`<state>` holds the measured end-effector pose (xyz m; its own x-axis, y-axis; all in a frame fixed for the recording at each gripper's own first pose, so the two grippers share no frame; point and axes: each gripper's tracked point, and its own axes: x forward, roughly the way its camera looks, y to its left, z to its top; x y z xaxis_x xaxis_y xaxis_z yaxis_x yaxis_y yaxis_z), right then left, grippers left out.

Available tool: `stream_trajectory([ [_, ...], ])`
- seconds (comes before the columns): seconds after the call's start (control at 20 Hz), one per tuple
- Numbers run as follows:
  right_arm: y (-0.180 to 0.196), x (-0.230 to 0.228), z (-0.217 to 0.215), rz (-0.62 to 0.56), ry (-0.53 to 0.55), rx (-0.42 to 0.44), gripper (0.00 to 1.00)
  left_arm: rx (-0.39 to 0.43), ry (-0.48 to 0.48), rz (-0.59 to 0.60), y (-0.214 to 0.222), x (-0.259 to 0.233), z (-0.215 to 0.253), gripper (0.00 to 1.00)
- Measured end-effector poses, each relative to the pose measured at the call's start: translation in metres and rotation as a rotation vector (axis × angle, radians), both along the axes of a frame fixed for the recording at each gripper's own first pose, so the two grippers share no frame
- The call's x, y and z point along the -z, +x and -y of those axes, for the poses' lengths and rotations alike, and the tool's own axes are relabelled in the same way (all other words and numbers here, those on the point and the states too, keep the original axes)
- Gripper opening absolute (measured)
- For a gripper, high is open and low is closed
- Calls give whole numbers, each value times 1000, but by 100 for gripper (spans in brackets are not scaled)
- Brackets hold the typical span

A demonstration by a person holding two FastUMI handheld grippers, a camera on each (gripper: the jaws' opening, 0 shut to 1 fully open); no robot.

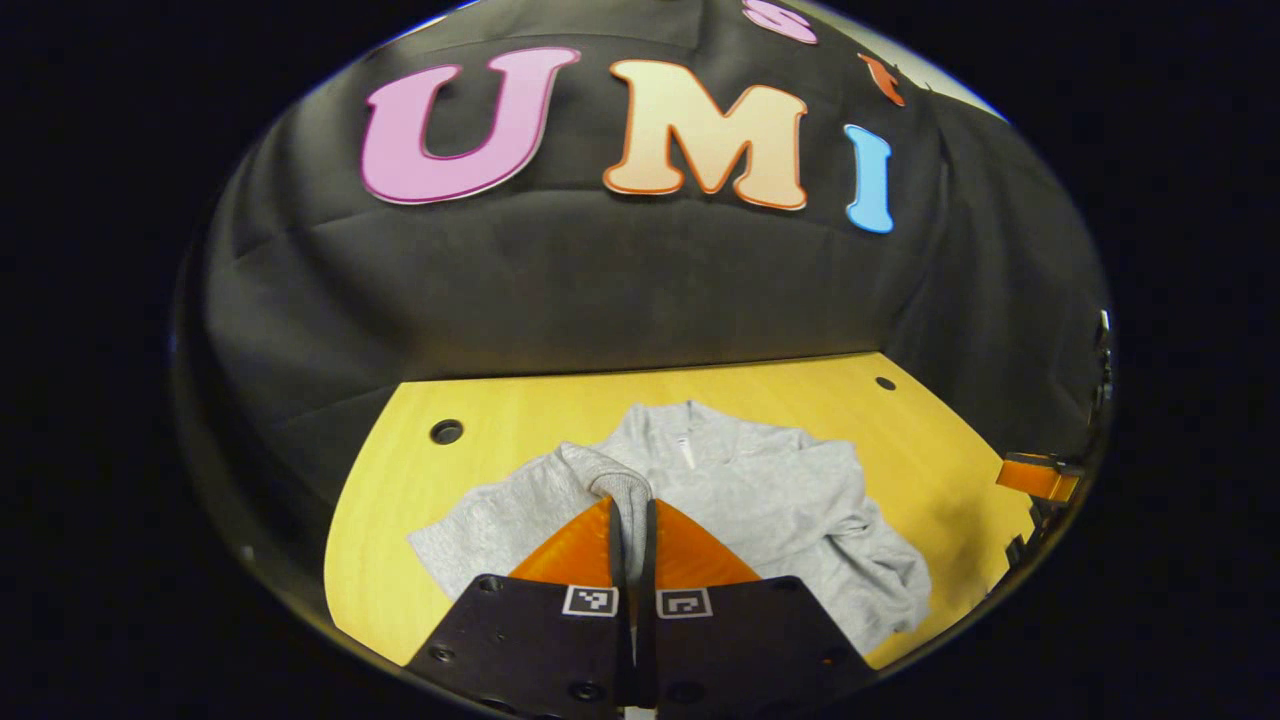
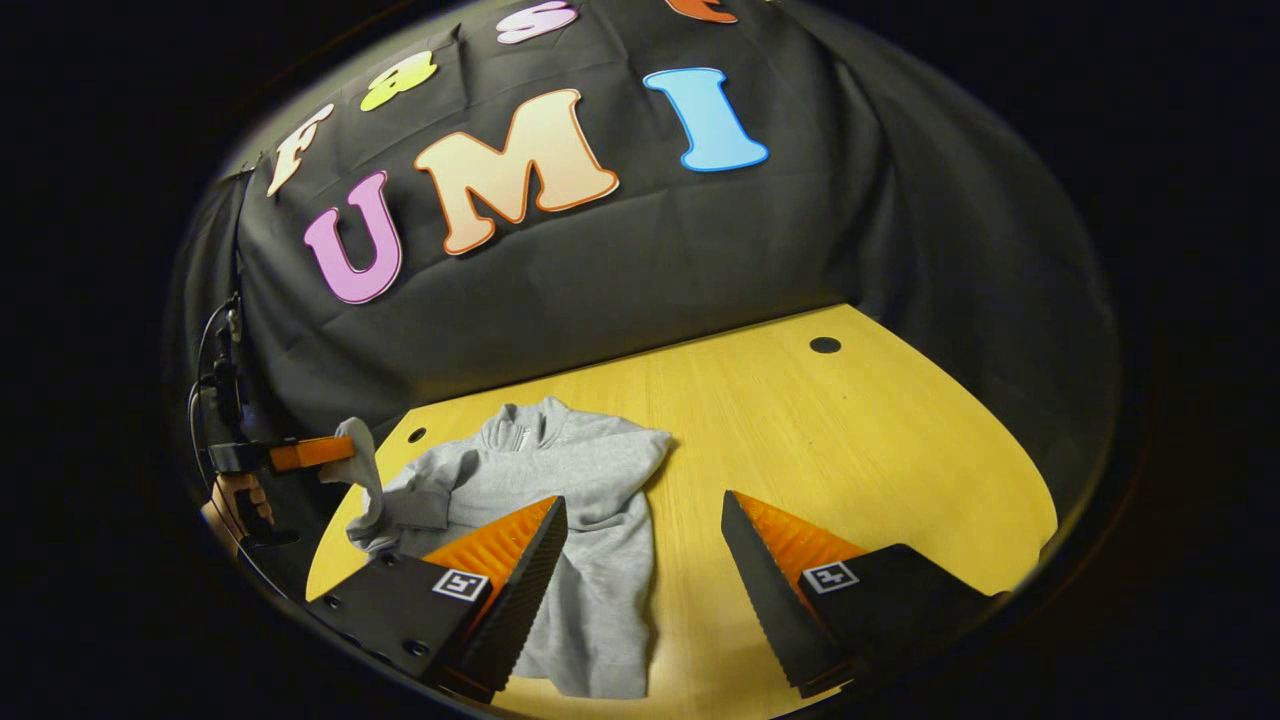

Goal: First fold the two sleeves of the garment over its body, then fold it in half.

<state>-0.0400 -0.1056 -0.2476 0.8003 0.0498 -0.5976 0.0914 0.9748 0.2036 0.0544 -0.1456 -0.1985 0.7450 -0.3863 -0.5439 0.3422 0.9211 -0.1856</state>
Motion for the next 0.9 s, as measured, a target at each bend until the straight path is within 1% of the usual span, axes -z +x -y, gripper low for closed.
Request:
stream_trajectory([
  [0.15, -6, 5, 20, -8, -3, 10, 98, 79, -7, 2, 2, 0, 54, 0],
  [0.25, -12, 6, 30, -16, -16, 10, 98, 113, -31, -19, 1, 6, 88, 0],
  [0.3, -15, 6, 34, -17, -18, 9, 94, 125, -42, -32, 0, 11, 103, 0],
  [0.35, -18, 7, 37, -20, -16, 8, 94, 138, -51, -41, 0, 16, 119, 0],
  [0.4, -20, 7, 39, -25, -14, 5, 98, 153, -55, -52, 0, 23, 134, 0],
  [0.45, -22, 9, 42, -32, -16, 3, 98, 169, -58, -67, -1, 30, 148, 2],
  [0.5, -23, 10, 45, -37, -21, 1, 98, 181, -59, -85, -3, 36, 159, 0],
  [0.55, -25, 10, 49, -39, -22, 2, 98, 194, -57, -97, -4, 42, 166, 2],
  [0.6, -25, 10, 51, -37, -20, 4, 98, 201, -51, -106, -5, 48, 174, 0],
  [0.7, -24, 12, 49, -39, -10, 9, 98, 223, -61, -132, -8, 60, 191, 0],
  [0.8, -26, 13, 46, -42, -2, 4, 98, 245, -82, -185, -14, 75, 205, 2],
  [0.85, -25, 12, 44, -41, 0, -2, 94, 263, -114, -213, -20, 79, 216, 9],
  [0.9, -25, 12, 39, -41, 2, -10, 98, 281, -156, -236, -26, 77, 221, 12],
])
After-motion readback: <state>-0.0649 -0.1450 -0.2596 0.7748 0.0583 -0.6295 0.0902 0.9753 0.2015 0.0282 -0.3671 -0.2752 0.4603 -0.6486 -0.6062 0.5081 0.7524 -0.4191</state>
